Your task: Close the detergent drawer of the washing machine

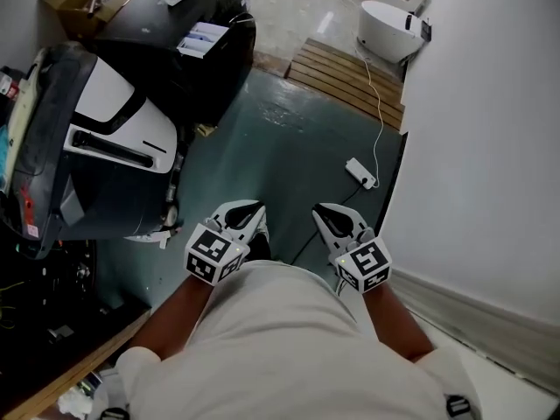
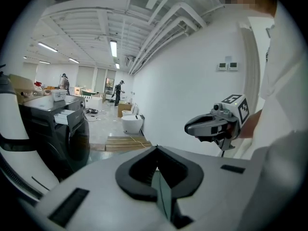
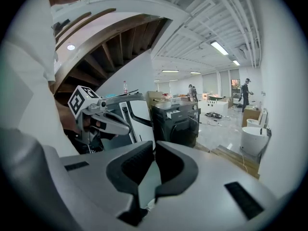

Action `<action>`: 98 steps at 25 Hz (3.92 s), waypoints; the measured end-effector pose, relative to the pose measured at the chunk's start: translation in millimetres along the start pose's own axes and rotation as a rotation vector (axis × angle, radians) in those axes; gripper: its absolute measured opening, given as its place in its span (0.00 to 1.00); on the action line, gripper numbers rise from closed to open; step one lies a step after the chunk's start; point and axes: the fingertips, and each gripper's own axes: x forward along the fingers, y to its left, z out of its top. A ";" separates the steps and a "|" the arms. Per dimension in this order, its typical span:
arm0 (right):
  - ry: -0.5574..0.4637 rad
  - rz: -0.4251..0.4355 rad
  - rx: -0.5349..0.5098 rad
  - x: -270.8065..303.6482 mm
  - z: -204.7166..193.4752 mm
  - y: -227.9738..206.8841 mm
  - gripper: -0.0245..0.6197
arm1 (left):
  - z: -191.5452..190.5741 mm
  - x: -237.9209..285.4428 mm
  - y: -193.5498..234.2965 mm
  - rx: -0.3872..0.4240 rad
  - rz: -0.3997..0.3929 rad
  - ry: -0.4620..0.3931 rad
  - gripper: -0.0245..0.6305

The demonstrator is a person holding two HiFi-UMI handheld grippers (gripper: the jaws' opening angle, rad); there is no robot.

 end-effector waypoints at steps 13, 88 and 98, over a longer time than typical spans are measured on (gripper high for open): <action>0.014 0.041 -0.054 125.6 81.8 -64.8 0.05 | 56.7 43.2 141.0 -0.004 0.055 -0.030 0.08; 0.336 1.174 -0.468 535.6 288.6 -479.2 0.05 | 147.7 256.8 529.9 -0.788 1.586 -0.147 0.12; 0.390 1.297 -0.530 567.8 297.6 -512.2 0.05 | 147.6 264.8 539.7 -0.838 1.696 -0.125 0.14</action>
